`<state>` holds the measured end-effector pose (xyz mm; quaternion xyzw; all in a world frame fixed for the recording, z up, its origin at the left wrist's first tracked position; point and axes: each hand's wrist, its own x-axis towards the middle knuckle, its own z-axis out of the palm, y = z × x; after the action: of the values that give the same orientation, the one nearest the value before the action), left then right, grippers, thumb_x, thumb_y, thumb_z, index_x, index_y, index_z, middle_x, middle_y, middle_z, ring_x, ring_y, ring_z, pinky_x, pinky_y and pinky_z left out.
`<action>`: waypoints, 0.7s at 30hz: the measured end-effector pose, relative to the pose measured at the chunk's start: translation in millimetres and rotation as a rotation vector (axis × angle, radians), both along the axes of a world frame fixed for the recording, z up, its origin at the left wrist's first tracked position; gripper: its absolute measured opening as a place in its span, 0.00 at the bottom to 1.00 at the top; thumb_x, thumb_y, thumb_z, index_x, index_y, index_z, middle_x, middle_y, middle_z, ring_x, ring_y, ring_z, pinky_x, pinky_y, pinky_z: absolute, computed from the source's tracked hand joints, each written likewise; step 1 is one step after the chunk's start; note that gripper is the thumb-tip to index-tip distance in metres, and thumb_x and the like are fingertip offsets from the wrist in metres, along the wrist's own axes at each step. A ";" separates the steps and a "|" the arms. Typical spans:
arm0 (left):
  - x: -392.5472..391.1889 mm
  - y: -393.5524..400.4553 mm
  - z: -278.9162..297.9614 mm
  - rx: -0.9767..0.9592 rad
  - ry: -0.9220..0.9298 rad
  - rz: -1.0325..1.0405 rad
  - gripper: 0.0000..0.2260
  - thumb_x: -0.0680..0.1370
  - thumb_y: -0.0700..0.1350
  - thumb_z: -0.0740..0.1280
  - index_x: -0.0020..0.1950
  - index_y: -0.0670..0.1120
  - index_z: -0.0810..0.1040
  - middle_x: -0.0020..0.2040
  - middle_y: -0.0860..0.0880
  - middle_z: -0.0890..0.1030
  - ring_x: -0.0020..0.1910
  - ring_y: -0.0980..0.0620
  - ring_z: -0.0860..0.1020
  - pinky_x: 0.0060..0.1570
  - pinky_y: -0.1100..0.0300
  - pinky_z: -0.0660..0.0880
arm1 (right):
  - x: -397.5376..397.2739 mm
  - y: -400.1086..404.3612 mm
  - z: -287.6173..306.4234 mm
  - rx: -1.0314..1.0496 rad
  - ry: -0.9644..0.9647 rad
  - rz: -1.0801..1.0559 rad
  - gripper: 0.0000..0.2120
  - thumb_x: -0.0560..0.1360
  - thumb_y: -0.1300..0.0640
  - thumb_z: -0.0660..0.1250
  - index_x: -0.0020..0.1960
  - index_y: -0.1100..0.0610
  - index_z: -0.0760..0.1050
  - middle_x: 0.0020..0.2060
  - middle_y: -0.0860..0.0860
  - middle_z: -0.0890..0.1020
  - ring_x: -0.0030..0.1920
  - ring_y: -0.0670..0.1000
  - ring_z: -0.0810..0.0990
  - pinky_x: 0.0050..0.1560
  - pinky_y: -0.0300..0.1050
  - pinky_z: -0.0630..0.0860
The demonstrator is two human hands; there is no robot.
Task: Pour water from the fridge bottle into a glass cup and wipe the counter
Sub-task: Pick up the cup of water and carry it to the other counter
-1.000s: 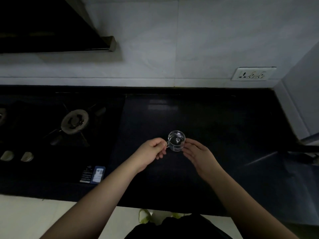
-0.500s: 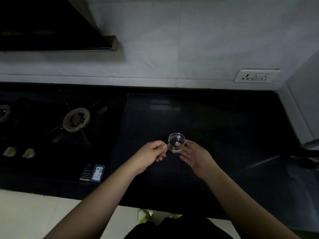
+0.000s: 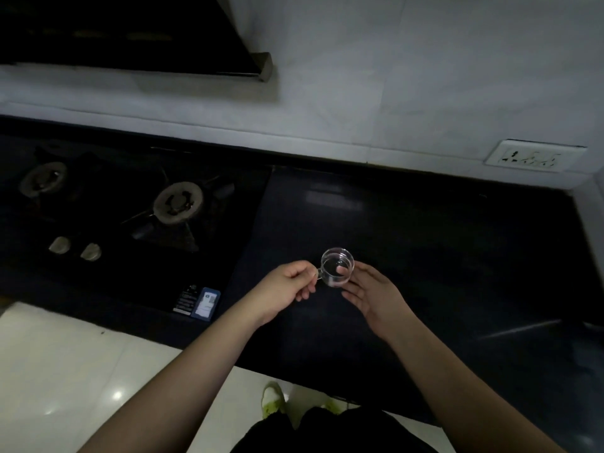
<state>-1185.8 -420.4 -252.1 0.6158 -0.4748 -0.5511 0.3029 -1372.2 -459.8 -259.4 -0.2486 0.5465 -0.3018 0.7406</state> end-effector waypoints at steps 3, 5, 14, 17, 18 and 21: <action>13.6 12.4 1.6 -0.018 0.013 0.042 0.14 0.84 0.45 0.59 0.40 0.49 0.77 0.36 0.51 0.79 0.36 0.55 0.74 0.39 0.61 0.71 | 15.2 4.8 2.1 -0.025 -0.004 0.067 0.20 0.71 0.56 0.74 0.62 0.54 0.75 0.52 0.53 0.85 0.54 0.51 0.83 0.57 0.48 0.76; 21.8 21.9 2.9 -0.032 0.023 0.074 0.14 0.84 0.44 0.59 0.40 0.48 0.76 0.36 0.51 0.78 0.35 0.56 0.74 0.38 0.62 0.70 | 24.4 9.6 4.2 -0.044 -0.004 0.104 0.20 0.72 0.56 0.74 0.62 0.55 0.75 0.52 0.52 0.85 0.54 0.51 0.84 0.56 0.47 0.76; 74.9 86.5 8.6 -0.056 0.028 0.213 0.13 0.84 0.44 0.59 0.40 0.47 0.76 0.35 0.51 0.77 0.34 0.56 0.73 0.36 0.62 0.70 | 84.5 51.2 9.9 -0.087 -0.009 0.262 0.16 0.74 0.58 0.70 0.62 0.56 0.75 0.54 0.55 0.84 0.55 0.52 0.83 0.57 0.47 0.76; 100.0 119.5 12.2 -0.078 0.028 0.256 0.14 0.84 0.44 0.59 0.40 0.47 0.75 0.35 0.51 0.76 0.33 0.56 0.73 0.35 0.63 0.69 | 113.6 75.9 13.9 -0.102 0.011 0.316 0.16 0.75 0.58 0.70 0.62 0.56 0.75 0.53 0.54 0.84 0.56 0.52 0.82 0.57 0.47 0.76; 108.3 131.5 13.3 -0.080 0.031 0.272 0.14 0.84 0.43 0.59 0.39 0.47 0.75 0.34 0.52 0.76 0.33 0.56 0.72 0.35 0.63 0.69 | 123.5 85.2 15.1 -0.108 0.012 0.326 0.15 0.75 0.58 0.69 0.62 0.56 0.75 0.53 0.55 0.84 0.56 0.53 0.82 0.57 0.47 0.76; 132.4 169.1 18.3 -0.073 0.041 0.329 0.14 0.84 0.43 0.59 0.39 0.46 0.74 0.34 0.52 0.76 0.32 0.57 0.72 0.35 0.64 0.68 | 152.7 116.0 18.4 -0.123 0.021 0.365 0.13 0.78 0.58 0.67 0.61 0.57 0.76 0.53 0.55 0.84 0.56 0.53 0.82 0.57 0.47 0.76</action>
<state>-1053.4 -251.3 -233.7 0.6623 -0.3810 -0.4891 0.4207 -1219.5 -343.8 -241.0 -0.3914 0.4805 -0.1926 0.7609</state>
